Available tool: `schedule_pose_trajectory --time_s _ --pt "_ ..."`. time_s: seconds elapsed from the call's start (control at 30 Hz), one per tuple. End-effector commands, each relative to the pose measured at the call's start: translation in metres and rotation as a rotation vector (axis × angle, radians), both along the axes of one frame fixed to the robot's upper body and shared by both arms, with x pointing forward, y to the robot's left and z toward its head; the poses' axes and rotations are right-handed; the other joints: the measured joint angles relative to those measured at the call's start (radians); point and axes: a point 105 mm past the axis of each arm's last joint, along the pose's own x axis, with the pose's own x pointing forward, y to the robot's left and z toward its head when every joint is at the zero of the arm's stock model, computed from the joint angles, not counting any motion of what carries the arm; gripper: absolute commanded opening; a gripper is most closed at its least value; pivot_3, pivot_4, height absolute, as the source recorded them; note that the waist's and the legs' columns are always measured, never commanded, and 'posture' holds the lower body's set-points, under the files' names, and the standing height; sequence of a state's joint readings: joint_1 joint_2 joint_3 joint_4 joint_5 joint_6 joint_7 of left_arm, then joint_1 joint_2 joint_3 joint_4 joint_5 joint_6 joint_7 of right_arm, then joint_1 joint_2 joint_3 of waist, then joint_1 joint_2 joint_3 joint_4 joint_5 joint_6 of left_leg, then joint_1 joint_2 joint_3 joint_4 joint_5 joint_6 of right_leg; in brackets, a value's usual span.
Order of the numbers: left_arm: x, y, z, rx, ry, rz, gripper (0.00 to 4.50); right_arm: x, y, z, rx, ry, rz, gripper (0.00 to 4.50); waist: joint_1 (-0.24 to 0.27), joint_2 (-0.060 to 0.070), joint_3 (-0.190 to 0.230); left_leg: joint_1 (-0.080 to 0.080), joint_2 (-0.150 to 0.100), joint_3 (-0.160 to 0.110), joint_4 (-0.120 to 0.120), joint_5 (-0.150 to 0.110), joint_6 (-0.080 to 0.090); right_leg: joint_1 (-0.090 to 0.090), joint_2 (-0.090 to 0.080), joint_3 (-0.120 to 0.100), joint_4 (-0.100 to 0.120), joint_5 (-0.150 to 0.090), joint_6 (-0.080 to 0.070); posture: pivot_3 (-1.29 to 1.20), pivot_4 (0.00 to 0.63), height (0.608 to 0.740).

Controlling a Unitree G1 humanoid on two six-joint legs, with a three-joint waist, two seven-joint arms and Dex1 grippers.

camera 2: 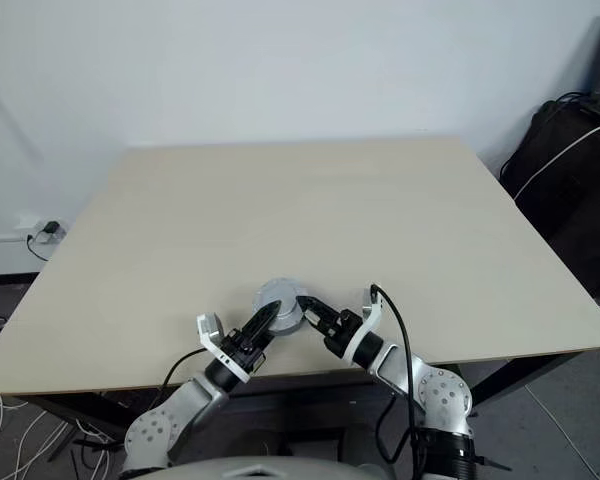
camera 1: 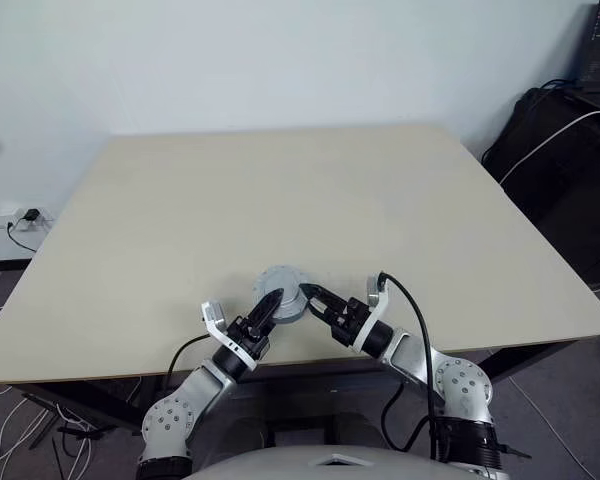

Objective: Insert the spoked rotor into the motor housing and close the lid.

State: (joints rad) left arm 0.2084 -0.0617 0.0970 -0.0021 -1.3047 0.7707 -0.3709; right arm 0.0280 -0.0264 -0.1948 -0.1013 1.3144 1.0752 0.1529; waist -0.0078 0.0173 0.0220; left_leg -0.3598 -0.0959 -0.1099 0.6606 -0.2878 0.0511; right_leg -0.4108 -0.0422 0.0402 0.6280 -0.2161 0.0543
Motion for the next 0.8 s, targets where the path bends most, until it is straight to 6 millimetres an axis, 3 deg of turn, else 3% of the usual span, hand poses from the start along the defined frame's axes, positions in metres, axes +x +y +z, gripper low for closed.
schedule_pose_trajectory --time_s 0.03,0.07,0.27,0.47,0.6,0.8 --pt "0.005 -0.011 0.018 -0.075 -0.059 0.029 2.12 -0.001 -0.001 0.020 0.008 -0.092 0.007 4.26 0.001 0.000 0.000 0.000 0.000 0.000 0.000 0.000 0.000 0.000 0.000 0.000 0.000 0.000 0.000 0.00 0.000 0.740" --pt "0.007 -0.009 0.019 -0.067 -0.064 0.044 2.12 -0.002 -0.002 0.021 -0.023 -0.112 0.013 4.48 0.001 0.000 0.000 0.000 0.000 0.000 0.000 0.000 0.000 0.000 0.000 0.000 0.000 0.000 0.000 0.00 0.000 0.740" --pt "0.027 0.005 0.025 -0.006 -0.107 0.131 2.12 0.002 -0.010 0.031 -0.350 -0.395 -0.077 4.50 0.005 -0.001 0.001 0.000 0.000 0.000 0.000 -0.003 -0.005 0.000 0.000 0.000 0.000 0.000 0.001 0.00 0.000 0.740" --pt "0.053 0.019 0.016 0.101 -0.086 0.192 2.12 0.008 -0.014 0.021 -0.731 -0.689 -0.166 4.50 0.012 -0.002 0.001 0.000 0.000 0.001 0.002 -0.002 -0.007 0.000 0.000 -0.001 0.000 0.001 0.002 0.00 0.000 0.740" --pt "0.073 0.030 0.007 0.173 -0.066 0.259 2.12 0.009 -0.020 0.002 -0.887 -0.737 -0.181 4.50 0.021 -0.007 0.000 0.001 0.000 0.001 0.002 0.001 -0.011 0.000 0.002 -0.001 0.000 0.001 0.002 0.00 0.000 0.740" --pt "0.100 0.037 0.004 0.217 -0.046 0.323 2.12 0.012 -0.024 -0.009 -0.987 -0.768 -0.218 4.50 0.031 -0.010 0.002 0.001 0.000 0.002 0.002 0.001 -0.012 0.000 0.002 0.000 0.000 0.003 -0.002 0.00 0.000 0.740"
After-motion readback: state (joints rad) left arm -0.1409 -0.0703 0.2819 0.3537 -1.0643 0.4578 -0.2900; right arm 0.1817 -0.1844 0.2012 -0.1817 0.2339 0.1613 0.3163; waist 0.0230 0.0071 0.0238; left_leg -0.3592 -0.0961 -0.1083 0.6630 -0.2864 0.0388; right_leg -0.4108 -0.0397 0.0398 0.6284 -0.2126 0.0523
